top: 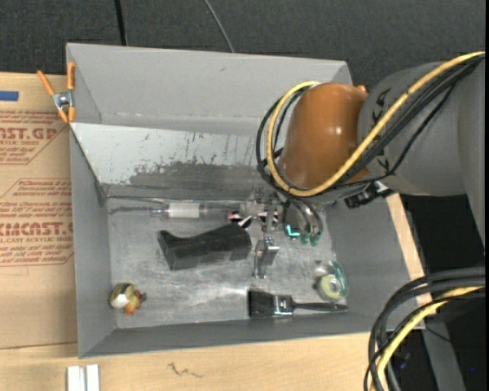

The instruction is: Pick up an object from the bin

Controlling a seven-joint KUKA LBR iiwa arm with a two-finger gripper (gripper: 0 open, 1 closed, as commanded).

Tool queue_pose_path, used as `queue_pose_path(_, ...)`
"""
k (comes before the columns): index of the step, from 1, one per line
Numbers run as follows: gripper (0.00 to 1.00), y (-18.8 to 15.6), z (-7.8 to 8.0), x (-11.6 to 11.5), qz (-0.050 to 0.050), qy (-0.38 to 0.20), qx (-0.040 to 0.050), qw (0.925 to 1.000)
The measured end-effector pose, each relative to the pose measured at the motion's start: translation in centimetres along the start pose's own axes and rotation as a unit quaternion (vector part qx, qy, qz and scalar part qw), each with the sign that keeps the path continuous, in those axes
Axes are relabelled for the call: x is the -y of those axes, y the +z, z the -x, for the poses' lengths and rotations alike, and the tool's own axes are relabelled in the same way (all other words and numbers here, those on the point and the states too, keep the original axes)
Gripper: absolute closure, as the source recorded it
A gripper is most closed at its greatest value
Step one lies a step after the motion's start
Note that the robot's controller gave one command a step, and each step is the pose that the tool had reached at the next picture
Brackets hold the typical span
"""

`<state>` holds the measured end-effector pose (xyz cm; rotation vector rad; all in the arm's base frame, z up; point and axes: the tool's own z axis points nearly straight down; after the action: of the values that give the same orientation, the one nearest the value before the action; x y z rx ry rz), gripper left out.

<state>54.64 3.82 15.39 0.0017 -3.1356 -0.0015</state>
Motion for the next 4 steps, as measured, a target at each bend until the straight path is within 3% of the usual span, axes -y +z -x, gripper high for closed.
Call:
queue_pose_path(1, 0.0, -0.3, 0.2, 0.0, 0.0, 0.0, 0.0035, 1.0)
queue_pose_path(2, 1.0, 7.4, 4.6, -0.1, -0.002, -0.049, -0.014, 0.9987)
queue_pose_path(3, 1.0, 7.4, 4.7, -0.1, -0.002, -0.049, -0.0134, 0.9987)
queue_pose_path(4, 1.0, -3.3, 4.1, -0.5, 0.0, -0.033, 0.0043, 0.9994)
